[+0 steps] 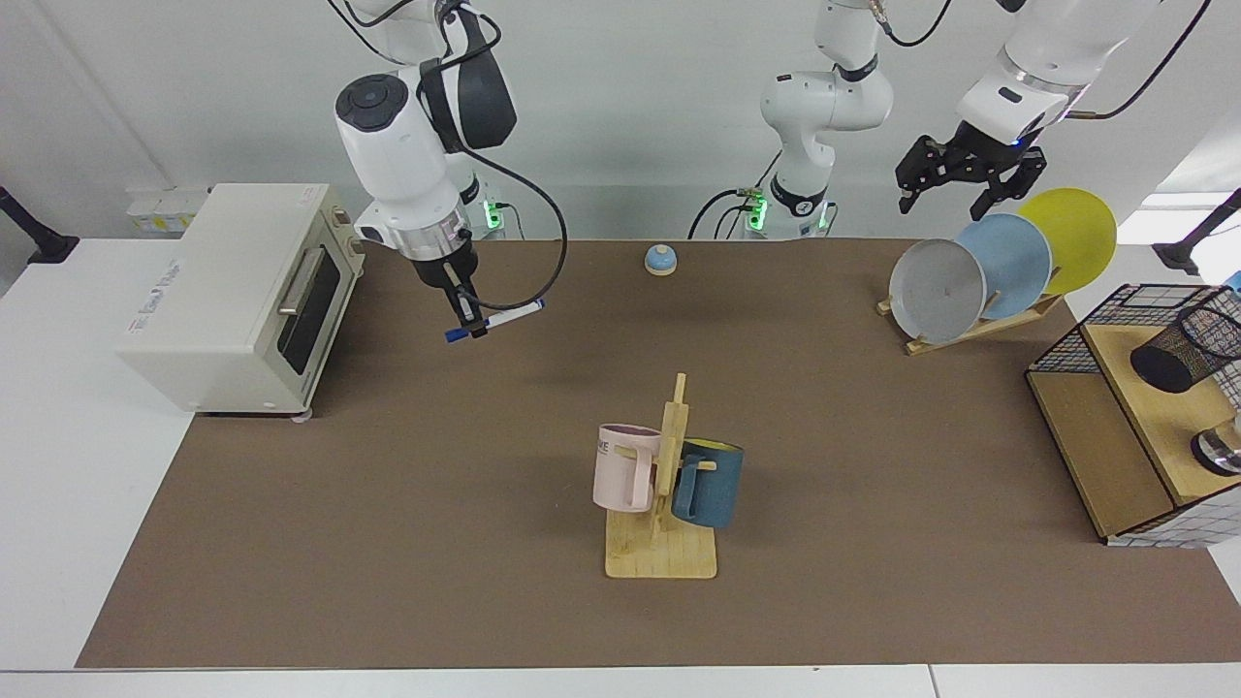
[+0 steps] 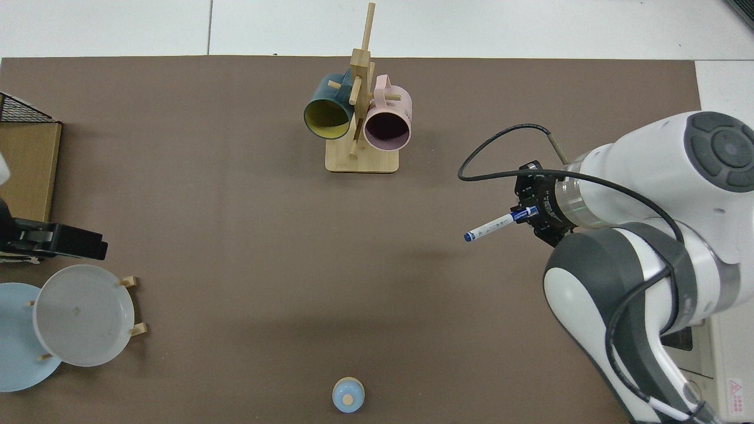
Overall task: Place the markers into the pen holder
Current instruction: 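Lift the marker with the right gripper toward the table middle, then carry the marker to the middle while the left gripper reaches toward it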
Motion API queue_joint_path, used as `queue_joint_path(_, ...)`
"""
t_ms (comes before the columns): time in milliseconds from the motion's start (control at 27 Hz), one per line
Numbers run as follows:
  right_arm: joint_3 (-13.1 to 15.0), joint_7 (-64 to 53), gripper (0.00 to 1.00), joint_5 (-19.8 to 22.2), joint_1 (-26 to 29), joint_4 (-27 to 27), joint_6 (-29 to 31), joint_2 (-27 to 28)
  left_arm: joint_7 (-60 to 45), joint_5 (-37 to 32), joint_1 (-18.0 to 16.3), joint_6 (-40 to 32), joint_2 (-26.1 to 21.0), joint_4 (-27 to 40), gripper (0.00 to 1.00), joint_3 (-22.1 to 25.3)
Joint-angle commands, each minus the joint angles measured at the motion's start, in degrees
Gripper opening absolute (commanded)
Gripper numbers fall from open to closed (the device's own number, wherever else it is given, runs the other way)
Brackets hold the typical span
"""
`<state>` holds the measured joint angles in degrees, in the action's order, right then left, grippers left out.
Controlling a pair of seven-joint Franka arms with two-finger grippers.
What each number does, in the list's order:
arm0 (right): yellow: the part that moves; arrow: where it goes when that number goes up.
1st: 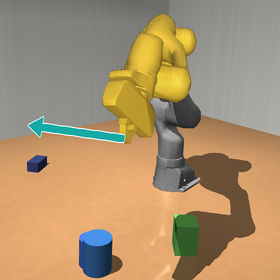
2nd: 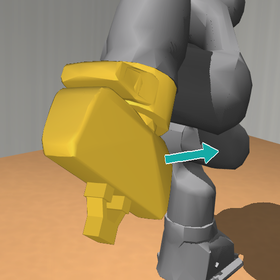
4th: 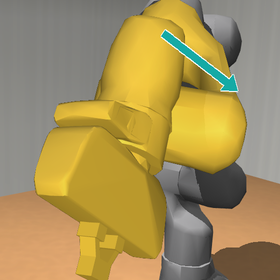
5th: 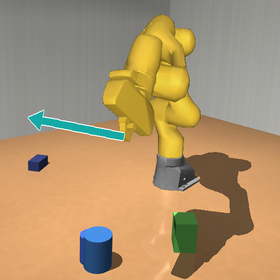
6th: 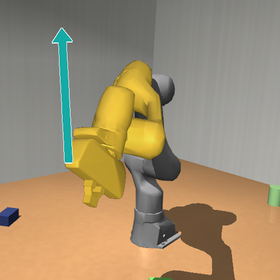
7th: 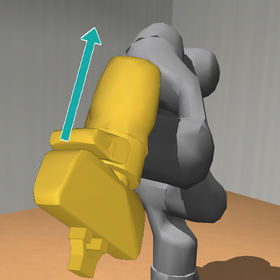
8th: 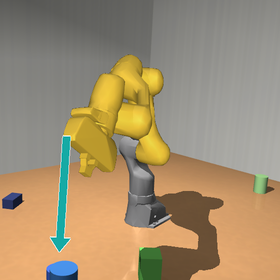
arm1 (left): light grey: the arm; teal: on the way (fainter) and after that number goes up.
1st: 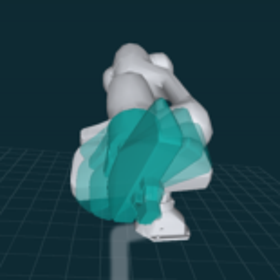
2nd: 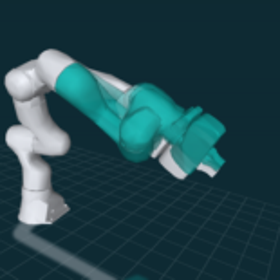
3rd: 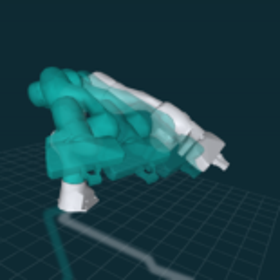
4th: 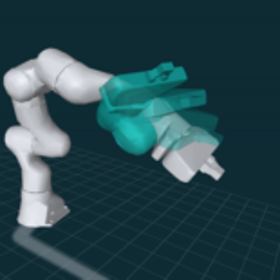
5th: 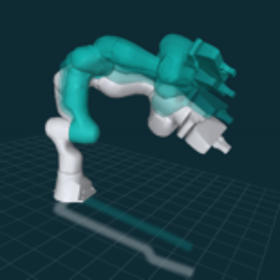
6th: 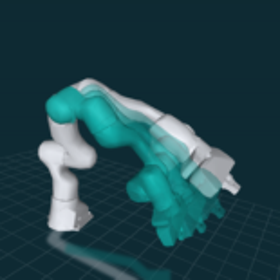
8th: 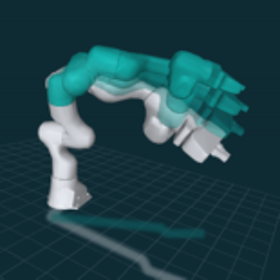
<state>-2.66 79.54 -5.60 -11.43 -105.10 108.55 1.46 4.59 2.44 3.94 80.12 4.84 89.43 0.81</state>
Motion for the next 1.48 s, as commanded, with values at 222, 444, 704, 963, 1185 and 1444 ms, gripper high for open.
queue_joint_path(222,-1.0,4.9,0.0,-5.1,-5.9,5.1,-5.2,-1.3,-0.5,0.0,0.2,-1.1,1.4,0.8,1.0,-0.3)
queue_joint_path(444,-1.1,11.9,0.0,-4.8,-8.9,7.8,-8.2,-1.0,-0.5,0.4,0.2,-1.0,1.7,0.9,1.0,-0.3)
queue_joint_path(704,-1.3,18.4,0.0,-4.1,-13.6,11.4,-8.3,-0.3,-12.2,0.9,0.3,-0.7,1.7,0.9,1.0,-3.3)
queue_joint_path(963,-1.2,26.1,0.0,-3.8,-14.5,15.6,-8.0,2.5,-35.3,6.6,0.3,0.3,1.6,0.8,1.0,-5.5)
queue_joint_path(1185,-1.2,31.5,0.0,-2.7,-14.4,17.2,-6.9,3.6,-48.5,10.0,0.3,0.4,1.2,0.8,1.0,-7.1)
queue_joint_path(1444,-1.2,35.9,0.0,-2.5,-14.4,21.0,-6.4,6.2,-50.1,10.5,0.2,0.1,1.2,0.7,1.0,-7.8)
